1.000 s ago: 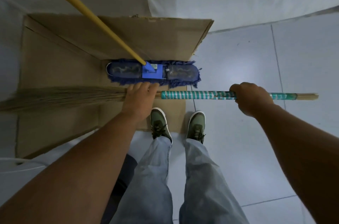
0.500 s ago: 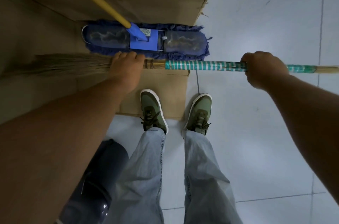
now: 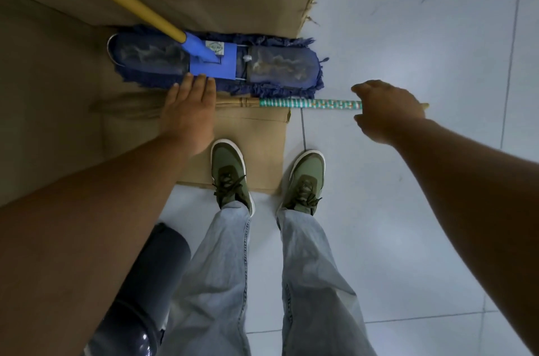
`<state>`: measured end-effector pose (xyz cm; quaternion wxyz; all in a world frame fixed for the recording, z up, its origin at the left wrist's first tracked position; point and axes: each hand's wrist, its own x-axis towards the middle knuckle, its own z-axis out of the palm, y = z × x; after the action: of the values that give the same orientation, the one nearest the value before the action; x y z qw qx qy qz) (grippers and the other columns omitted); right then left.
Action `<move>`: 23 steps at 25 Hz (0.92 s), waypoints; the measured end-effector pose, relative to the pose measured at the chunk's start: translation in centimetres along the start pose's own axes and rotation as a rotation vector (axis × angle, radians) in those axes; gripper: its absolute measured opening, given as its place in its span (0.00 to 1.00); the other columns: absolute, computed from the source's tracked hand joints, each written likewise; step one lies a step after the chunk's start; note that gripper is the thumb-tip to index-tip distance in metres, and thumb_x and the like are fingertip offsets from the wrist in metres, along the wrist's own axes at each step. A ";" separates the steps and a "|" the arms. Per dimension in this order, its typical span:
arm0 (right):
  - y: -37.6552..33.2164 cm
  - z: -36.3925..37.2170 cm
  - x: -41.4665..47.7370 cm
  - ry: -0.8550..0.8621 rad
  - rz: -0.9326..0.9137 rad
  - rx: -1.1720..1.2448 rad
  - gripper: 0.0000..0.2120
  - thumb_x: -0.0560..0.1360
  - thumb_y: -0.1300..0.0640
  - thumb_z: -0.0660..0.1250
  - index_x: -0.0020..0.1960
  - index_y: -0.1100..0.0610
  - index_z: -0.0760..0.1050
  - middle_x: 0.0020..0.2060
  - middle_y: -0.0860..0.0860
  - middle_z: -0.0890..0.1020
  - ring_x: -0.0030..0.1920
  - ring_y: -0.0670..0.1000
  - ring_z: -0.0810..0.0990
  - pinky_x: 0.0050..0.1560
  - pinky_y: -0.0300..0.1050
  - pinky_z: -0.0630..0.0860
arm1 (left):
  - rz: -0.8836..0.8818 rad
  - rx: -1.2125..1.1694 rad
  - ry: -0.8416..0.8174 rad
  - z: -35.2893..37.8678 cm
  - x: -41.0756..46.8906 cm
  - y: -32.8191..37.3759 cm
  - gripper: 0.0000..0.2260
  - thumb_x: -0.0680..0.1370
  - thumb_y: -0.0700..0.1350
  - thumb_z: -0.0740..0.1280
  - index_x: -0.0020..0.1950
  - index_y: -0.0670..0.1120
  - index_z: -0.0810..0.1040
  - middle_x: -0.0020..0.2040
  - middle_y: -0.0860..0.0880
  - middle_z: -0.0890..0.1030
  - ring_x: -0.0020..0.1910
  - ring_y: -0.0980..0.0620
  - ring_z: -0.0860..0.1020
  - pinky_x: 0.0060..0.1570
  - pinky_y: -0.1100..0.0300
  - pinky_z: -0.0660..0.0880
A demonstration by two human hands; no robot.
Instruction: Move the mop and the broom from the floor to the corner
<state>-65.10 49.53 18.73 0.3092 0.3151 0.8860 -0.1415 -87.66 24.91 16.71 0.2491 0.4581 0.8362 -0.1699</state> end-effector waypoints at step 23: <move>-0.9 20.8 8.8 -0.171 0.030 -0.028 0.35 0.74 0.62 0.64 0.75 0.56 0.49 0.77 0.53 0.51 0.75 0.57 0.56 0.69 0.60 0.61 | 0.034 -0.053 -0.334 19.1 6.4 0.2 0.34 0.78 0.43 0.61 0.78 0.43 0.44 0.79 0.42 0.44 0.78 0.42 0.48 0.75 0.45 0.50</move>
<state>-61.46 43.69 -2.83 0.3900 0.3108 0.8535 -0.1510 -85.44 19.60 -2.62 0.3992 0.4307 0.7796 -0.2175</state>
